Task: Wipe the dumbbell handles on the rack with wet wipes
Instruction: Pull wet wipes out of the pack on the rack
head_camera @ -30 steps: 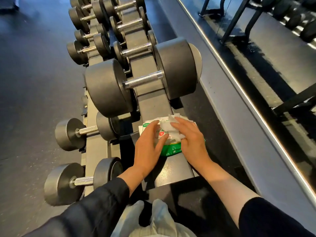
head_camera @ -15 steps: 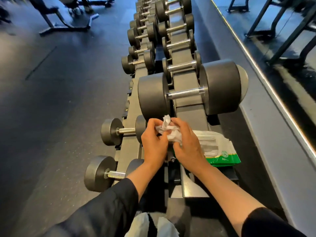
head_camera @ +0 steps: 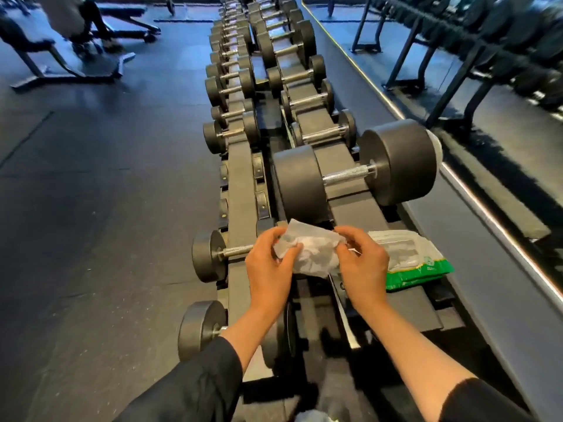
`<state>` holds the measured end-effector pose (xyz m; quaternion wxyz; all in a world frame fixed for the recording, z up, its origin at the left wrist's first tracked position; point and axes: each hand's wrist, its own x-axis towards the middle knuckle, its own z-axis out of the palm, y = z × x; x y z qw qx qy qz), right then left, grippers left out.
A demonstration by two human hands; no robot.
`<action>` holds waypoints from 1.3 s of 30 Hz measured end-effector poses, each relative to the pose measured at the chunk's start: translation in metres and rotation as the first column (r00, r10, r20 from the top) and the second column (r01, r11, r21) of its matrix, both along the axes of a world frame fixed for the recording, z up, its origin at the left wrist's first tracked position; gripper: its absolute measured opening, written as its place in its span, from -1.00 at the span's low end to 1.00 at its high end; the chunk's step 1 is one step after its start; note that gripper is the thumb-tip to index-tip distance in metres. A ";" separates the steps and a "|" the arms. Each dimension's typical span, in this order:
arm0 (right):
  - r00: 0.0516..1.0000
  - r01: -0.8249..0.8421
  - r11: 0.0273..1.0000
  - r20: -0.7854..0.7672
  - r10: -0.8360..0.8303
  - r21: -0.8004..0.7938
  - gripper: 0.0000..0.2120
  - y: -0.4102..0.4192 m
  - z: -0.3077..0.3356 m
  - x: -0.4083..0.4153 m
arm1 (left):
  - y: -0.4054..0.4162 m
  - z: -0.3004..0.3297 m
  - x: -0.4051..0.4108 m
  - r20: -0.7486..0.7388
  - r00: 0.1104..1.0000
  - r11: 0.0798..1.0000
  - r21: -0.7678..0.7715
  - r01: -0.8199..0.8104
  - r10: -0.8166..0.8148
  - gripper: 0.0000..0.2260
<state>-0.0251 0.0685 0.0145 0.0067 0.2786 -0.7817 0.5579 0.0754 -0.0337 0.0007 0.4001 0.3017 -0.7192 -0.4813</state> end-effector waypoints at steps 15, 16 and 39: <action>0.995 0.095 0.995 -0.002 -0.095 0.026 -0.55 0.051 0.033 0.026 | 0.046 0.019 -0.042 -0.142 0.820 0.828 -0.006 0.560 -0.555 -0.64; 0.997 0.074 0.997 0.035 -0.075 0.015 -0.52 0.056 0.035 0.022 | 0.049 0.021 -0.047 -0.139 0.809 0.817 0.000 0.576 -0.571 -0.61; 0.979 0.201 0.954 -0.064 -0.191 0.224 -0.81 0.103 -0.007 -0.118 | 0.049 -0.014 -0.159 0.586 0.734 0.864 -0.110 0.491 -0.342 -0.66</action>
